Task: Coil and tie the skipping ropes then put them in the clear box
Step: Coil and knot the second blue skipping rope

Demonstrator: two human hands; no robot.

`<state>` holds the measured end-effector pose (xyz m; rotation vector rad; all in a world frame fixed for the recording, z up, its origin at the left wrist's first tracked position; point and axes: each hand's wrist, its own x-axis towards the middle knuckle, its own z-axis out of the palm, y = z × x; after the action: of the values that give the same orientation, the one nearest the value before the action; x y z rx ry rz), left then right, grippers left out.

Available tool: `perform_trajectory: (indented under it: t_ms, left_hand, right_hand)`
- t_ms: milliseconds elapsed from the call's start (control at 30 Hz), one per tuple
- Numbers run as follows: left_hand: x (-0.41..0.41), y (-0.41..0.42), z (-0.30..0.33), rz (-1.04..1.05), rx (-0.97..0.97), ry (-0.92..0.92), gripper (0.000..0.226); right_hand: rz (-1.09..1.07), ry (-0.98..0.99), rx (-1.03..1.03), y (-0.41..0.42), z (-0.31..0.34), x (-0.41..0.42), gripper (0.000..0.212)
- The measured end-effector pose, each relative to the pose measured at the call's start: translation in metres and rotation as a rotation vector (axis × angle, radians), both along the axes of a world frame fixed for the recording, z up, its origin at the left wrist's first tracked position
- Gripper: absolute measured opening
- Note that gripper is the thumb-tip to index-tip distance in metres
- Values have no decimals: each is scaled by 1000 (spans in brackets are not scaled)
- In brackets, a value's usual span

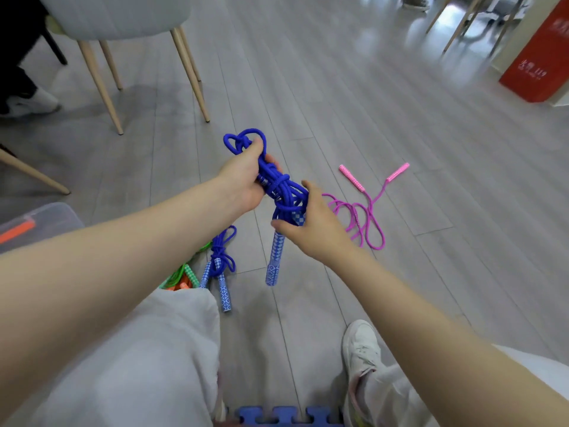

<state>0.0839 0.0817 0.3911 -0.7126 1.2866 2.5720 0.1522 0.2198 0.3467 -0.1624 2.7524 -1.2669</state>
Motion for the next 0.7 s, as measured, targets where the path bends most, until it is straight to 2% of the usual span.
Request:
perform_trajectory:
  t_ms: [67,133,267,367,433,500,600,667,700]
  left_hand:
    - [-11,-9,-9,-49,-67,9,25]
    - [-22,-24,-27,-145,-180,28,21]
    - [-36,-62,-87,-449,-505,72,29]
    - [-37,-82,-141,-588,-494,30,34]
    - [-40,-92,-177,-567,-485,-35,39]
    - [-43,-100,-206,-516,-447,-92,34]
    - [-49,-112,-245,-470,-432,-156,25]
    - [-52,-121,-267,-444,-529,-169,20]
    - [-54,-127,-278,-430,-594,-174,20]
  right_hand:
    - [-44,-35,-57,-15,-13,-12,55]
    - [-73,-149,-128,-28,-33,-23,43]
    - [-64,-306,-167,-49,-84,-51,43]
    - [-77,-406,-204,-63,-118,-69,50]
    - [-70,-468,-185,-75,-142,-78,55]
    - [-39,-506,-153,-88,-167,-85,53]
    - [43,-548,-62,-105,-198,-94,31]
    - [126,-592,-20,-113,-218,-98,15]
    - [158,-625,-21,-117,-227,-100,18]
